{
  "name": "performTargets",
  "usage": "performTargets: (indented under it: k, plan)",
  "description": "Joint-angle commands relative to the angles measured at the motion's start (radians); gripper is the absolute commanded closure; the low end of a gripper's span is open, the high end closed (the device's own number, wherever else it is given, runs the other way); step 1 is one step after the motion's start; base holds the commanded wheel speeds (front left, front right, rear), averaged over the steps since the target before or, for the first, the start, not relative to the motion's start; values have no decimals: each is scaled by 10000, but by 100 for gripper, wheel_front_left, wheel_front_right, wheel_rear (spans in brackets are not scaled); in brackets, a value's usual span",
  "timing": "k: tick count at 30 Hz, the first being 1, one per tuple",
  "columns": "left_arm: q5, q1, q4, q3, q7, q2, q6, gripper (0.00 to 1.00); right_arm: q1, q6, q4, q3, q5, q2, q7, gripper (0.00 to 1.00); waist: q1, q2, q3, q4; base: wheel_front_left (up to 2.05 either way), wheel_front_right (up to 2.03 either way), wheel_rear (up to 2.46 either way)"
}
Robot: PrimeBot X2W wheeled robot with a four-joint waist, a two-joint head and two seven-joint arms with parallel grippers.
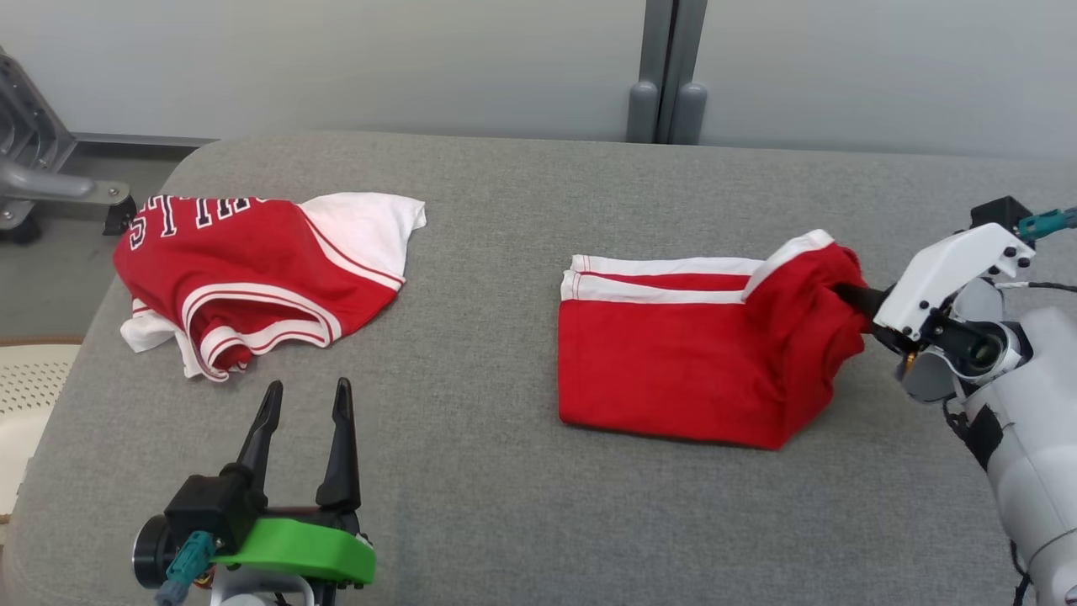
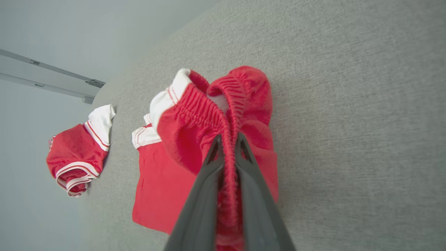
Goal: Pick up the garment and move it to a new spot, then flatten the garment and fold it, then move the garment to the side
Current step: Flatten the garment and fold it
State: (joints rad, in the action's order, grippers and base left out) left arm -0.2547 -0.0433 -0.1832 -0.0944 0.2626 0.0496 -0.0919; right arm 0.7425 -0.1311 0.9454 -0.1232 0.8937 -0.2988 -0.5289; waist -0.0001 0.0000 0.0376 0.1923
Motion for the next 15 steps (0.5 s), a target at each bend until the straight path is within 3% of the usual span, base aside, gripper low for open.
performTargets:
  k: [1,8,15]
  plan:
    - [-92,52,-25,18,29,20,28,0,-195,6,-294,257,693,230,-252,100,1,0,5,109,0,0,0]
    - [-214,-97,-122,-191,29,18,31,0,-413,2,-556,1021,2500,1268,-766,100,1,0,129,613,0,0,0]
    - [-365,-222,-195,-388,29,19,116,0,-151,2,113,1169,2808,1949,-286,100,1,0,349,1241,0,0,0]
